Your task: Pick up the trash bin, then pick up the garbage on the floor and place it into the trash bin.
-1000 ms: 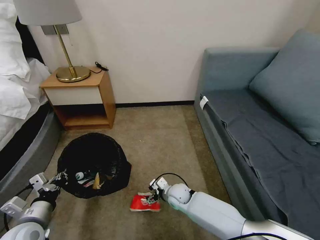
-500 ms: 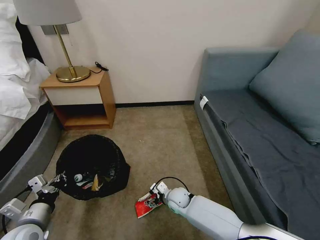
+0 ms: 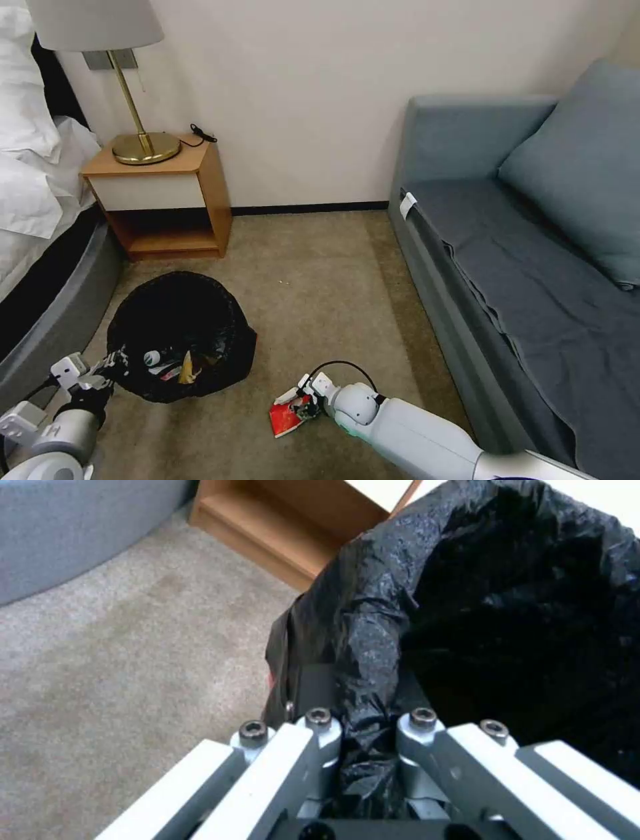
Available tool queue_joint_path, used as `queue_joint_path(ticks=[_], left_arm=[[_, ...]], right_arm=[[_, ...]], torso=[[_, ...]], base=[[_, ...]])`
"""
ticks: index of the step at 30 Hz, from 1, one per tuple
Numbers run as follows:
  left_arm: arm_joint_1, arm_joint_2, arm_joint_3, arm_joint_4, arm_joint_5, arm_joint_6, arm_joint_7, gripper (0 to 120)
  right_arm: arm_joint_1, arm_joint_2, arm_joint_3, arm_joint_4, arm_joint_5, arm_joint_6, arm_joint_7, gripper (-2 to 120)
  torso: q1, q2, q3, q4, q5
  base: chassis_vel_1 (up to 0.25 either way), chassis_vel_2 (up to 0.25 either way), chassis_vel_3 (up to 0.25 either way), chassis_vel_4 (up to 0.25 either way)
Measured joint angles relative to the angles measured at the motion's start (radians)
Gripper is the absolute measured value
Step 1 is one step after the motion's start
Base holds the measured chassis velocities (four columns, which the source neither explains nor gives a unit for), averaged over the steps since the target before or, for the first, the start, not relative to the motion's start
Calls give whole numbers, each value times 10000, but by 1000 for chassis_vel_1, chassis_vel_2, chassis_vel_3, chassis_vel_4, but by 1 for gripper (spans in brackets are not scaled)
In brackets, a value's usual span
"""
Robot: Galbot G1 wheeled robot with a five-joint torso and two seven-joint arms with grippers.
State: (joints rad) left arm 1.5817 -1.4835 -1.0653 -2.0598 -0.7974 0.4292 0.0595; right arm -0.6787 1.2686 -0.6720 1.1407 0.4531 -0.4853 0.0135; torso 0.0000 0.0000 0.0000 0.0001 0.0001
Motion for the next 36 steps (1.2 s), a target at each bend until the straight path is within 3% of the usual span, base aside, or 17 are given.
queue_joint_path(ticks=[19, 36], left_arm=[[-7, 75, 50, -81, -29, -10, 18, 4], [-16, 132, 122, 38, -24, -7, 18, 4]], right_arm=[[36, -76, 213, 168, 294, 114, 475, 0], [-107, -134, 778, 377, 346, 141, 699, 0]], torso=[[0, -1, 1, -2, -2], [0, 0, 0, -2, -1]], base=[[0, 0, 0, 0], [0, 0, 0, 0]])
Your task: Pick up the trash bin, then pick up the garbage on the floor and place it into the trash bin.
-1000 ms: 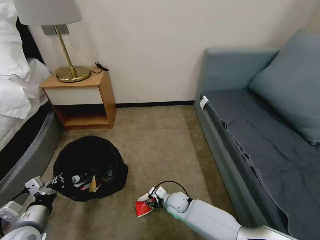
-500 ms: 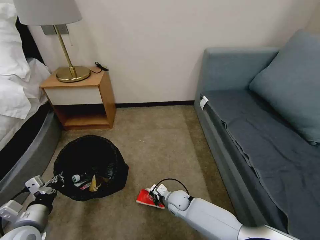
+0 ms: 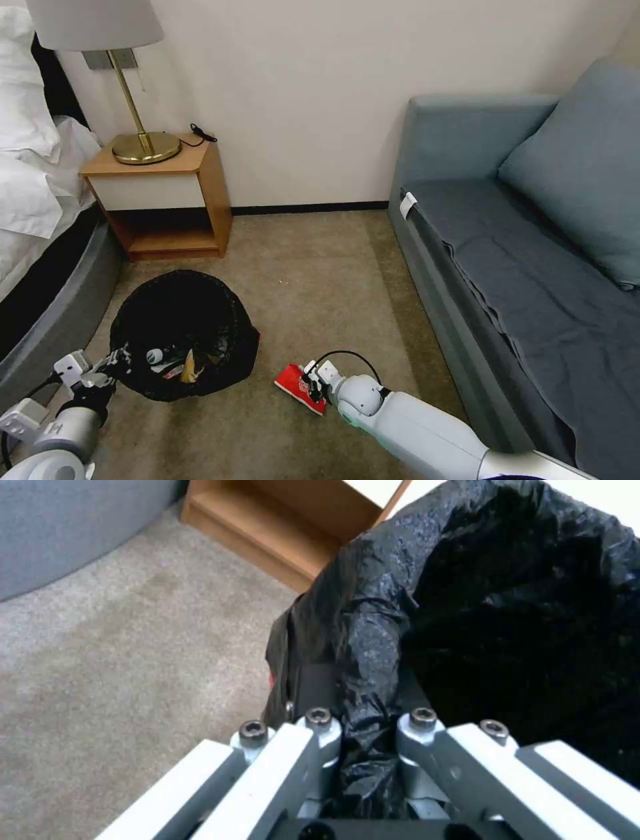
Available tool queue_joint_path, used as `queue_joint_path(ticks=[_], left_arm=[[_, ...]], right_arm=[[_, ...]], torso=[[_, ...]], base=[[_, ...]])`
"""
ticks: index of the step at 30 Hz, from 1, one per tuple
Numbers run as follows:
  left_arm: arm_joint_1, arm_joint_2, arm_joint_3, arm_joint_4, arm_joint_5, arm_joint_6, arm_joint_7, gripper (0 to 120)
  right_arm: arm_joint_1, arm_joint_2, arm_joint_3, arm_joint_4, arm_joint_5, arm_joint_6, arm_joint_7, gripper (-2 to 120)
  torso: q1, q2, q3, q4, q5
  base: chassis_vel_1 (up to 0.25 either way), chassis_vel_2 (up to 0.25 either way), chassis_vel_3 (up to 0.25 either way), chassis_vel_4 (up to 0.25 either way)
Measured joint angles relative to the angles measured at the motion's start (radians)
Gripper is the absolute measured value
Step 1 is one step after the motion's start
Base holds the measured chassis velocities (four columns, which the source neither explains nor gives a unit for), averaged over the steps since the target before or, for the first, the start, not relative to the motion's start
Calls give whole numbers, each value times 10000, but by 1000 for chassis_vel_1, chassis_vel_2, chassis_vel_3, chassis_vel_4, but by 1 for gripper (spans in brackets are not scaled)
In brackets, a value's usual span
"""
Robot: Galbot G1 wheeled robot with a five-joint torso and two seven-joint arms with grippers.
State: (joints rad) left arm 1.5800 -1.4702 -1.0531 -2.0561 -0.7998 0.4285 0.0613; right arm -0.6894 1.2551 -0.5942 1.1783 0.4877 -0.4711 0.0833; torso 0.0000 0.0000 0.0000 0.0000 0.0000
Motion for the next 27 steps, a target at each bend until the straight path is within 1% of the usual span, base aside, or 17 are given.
queue_joint_path(ticks=[9, 14, 18, 21, 24, 25, 27], left_arm=[[0, 77, -28, 70, -3, -2, 12, 4], [-3, 149, -47, 118, -5, -2, 16, 4], [10, 241, -109, 120, 9, 27, 18, 4], [-7, 252, -98, 120, 54, 51, 7, 4], [-64, 218, 85, 119, 203, 91, -36, 4], [-64, 218, 85, 119, 203, 91, -36, 4], [-83, 182, 211, 116, 254, 117, -60, 4]], right_arm=[[-99, -37, 267, 169, -15, 15, 76, 0], [-222, -268, 767, 593, -7, 16, 168, 0], [-457, -758, 1401, 1201, 2, 27, 175, 0], [-597, -965, 1622, 1508, 22, 28, 202, 0], [-742, -1646, 2263, 2326, 101, 28, 340, 0], [-742, -1646, 2263, 2326, 101, 28, 340, 0], [-561, -2072, 2645, 2832, 275, 121, 514, 0]], torso=[[0, 0, 0, 0, 1], [0, -1, 0, 0, 0], [0, 0, 0, 1, 2], [0, 0, 0, 0, 1], [0, 0, 0, 0, 3], [0, 0, 0, 0, 3], [0, 0, 0, -1, 1]], base=[[0, 0, 0, 0], [0, 0, 0, 0], [0, 0, 0, 0], [0, 0, 0, 0], [0, 0, 0, 0], [0, 0, 0, 0], [0, 0, 0, 0]])
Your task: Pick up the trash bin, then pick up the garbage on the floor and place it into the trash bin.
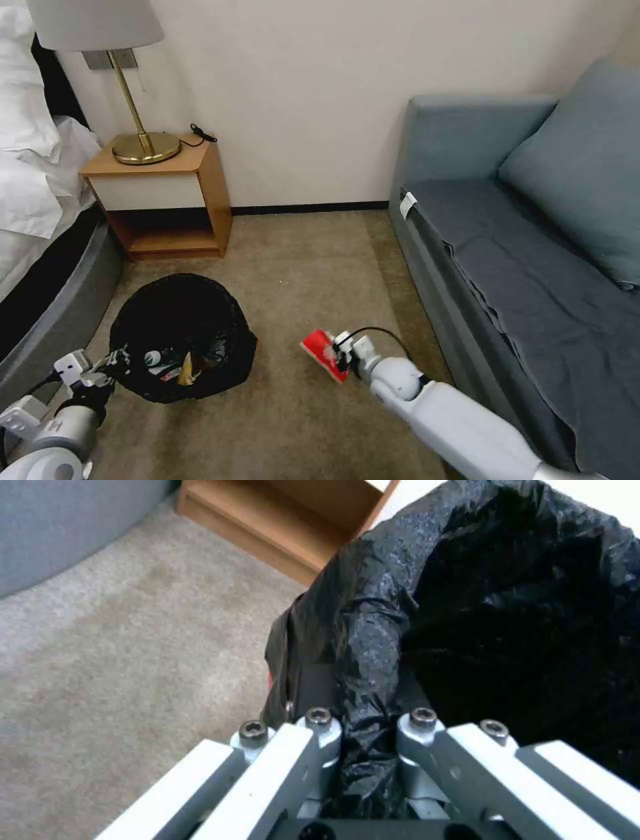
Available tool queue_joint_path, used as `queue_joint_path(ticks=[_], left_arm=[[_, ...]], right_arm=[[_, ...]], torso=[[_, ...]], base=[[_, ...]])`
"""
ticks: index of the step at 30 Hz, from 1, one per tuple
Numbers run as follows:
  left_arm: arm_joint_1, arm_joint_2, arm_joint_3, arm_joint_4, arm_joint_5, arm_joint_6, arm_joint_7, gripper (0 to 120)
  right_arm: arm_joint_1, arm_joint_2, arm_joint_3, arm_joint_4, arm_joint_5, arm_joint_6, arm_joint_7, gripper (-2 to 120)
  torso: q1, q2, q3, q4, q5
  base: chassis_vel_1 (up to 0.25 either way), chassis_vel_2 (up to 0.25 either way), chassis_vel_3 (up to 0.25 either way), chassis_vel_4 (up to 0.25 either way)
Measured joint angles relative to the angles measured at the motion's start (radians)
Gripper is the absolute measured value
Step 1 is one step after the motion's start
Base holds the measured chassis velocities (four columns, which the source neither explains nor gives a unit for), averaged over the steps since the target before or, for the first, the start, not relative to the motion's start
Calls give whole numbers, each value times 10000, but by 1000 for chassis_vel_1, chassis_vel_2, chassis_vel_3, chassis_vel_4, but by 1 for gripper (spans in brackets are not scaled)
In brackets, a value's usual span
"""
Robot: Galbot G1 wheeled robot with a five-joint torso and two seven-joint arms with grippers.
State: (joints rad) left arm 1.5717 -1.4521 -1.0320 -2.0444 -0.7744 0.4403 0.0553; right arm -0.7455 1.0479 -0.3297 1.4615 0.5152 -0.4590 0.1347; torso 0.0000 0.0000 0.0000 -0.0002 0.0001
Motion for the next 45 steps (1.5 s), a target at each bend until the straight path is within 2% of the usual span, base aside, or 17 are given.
queue_joint_path(ticks=[8, 17, 25, 36, 45], left_arm=[[-127, -55, 443, 53, 208, 30, -38, 4], [-291, -117, 866, 77, 396, 137, -134, 4], [-433, -213, 1333, 94, 660, 198, -210, 4], [-524, -379, 1703, 102, 840, 223, -314, 4], [-559, -453, 1770, 119, 864, 222, -342, 4]], right_arm=[[1053, -638, 318, 1617, 773, 329, 413, 0], [1801, -662, 93, 2890, 1849, 772, 793, 0], [2531, -619, -442, 4083, 3281, 1816, 583, 0], [2759, -321, -1636, 4509, 3487, 2194, -85, 0], [2412, -126, -2400, 4359, 2854, 2299, -488, 0]], torso=[[0, 0, 0, 2, 0], [-1, 0, 0, 3, -2], [0, 0, 0, 2, -2], [0, 0, 0, 3, -2], [0, 0, 0, 2, -1]], base=[[0, 0, 0, 0], [0, 0, 0, 0], [0, 0, 0, 0], [0, 0, 0, 0], [0, 0, 0, 0]])
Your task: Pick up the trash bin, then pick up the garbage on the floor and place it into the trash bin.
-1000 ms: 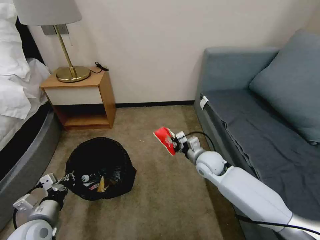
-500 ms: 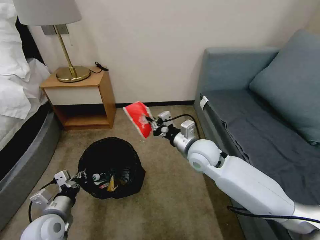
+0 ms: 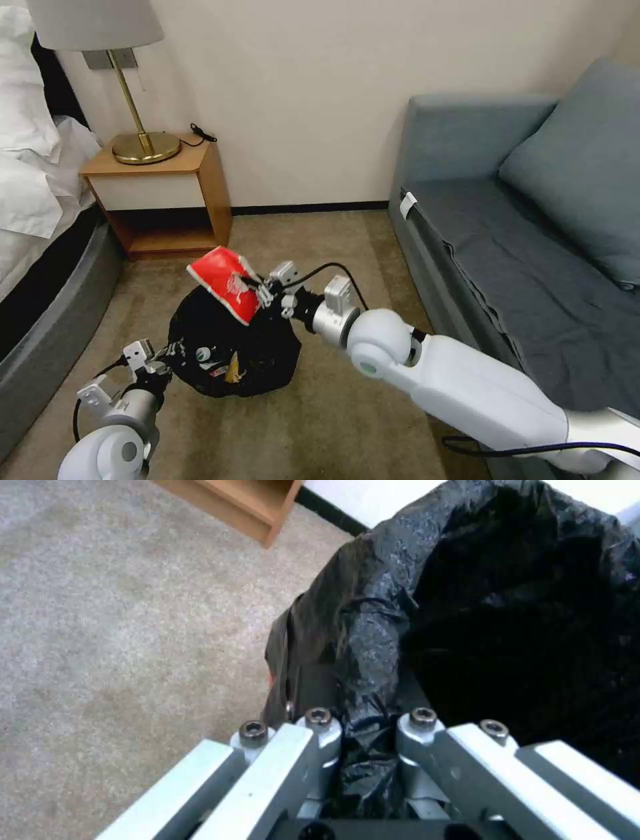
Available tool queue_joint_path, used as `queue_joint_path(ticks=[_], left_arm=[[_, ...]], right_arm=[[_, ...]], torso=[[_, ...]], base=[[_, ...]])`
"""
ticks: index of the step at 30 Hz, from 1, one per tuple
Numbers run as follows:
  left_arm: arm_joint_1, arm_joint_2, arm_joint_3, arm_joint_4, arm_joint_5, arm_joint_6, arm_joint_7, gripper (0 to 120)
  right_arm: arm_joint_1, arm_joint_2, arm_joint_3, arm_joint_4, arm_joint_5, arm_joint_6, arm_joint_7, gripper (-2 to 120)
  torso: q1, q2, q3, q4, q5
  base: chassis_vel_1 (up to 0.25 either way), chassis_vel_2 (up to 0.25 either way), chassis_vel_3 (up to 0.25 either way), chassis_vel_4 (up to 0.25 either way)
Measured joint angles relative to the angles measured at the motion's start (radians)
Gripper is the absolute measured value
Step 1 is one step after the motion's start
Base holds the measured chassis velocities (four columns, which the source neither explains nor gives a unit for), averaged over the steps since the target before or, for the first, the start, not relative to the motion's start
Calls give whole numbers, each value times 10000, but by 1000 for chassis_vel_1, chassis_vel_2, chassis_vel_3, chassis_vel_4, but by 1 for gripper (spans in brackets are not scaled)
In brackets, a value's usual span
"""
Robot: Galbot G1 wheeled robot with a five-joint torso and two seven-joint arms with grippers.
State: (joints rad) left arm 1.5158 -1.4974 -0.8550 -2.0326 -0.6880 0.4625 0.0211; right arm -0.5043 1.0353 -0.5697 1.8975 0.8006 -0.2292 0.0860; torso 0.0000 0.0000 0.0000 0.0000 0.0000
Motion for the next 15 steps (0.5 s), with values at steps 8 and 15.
queue_joint_path(ticks=[8, 15], left_arm=[[-10, -12, 27, -16, -5, 13, -17, 4], [32, -64, 80, -138, -5, 21, -48, 4]], right_arm=[[-348, -48, -61, -4, -461, -1, -174, 11], [-628, -73, -47, -6, -775, -15, -210, 31]], torso=[[0, 0, 0, 0, 0], [0, 1, 0, 0, 0]], base=[[0, 0, 0, 0], [0, 0, 0, 0]])
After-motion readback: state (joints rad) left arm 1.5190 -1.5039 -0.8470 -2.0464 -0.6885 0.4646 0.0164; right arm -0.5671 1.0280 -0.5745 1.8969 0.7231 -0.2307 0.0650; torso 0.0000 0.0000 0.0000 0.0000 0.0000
